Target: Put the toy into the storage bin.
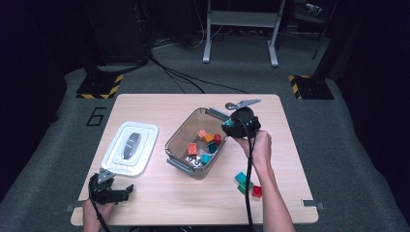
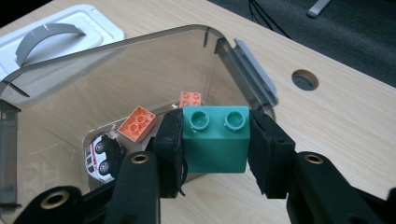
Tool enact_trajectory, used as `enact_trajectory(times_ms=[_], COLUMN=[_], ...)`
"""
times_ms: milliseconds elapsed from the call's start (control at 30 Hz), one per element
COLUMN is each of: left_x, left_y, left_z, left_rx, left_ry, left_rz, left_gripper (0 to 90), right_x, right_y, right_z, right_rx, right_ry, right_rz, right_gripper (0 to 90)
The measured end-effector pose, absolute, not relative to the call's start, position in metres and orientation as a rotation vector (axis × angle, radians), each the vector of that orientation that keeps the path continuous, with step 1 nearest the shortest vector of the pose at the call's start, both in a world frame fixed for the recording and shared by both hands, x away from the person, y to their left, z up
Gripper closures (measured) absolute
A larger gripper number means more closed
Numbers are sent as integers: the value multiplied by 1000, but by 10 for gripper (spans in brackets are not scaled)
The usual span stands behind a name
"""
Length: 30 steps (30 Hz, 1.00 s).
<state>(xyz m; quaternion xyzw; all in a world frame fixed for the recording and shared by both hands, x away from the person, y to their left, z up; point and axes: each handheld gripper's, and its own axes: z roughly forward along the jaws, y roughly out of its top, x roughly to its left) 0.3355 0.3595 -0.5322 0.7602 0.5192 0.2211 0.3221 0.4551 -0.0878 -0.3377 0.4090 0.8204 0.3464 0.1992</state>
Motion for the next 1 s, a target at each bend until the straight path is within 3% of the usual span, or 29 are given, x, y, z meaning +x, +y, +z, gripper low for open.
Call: enact_trajectory(times_ms=[433, 867, 1000], left_x=[335, 335, 335], left_y=[359, 359, 359], left_z=[-532, -532, -532], left_rx=[1996, 1996, 1996], left_ry=[1363, 1363, 1363], left_rz=[581, 581, 581], left_gripper=[13, 14, 14], right_x=[473, 471, 469], right_y=[-56, -55, -54], right_z=[-363, -376, -375], right_rx=[1128, 1156, 1150], right_ry=[2429, 2463, 2451], right_rz=[886, 820, 803], right_gripper=[588, 582, 440])
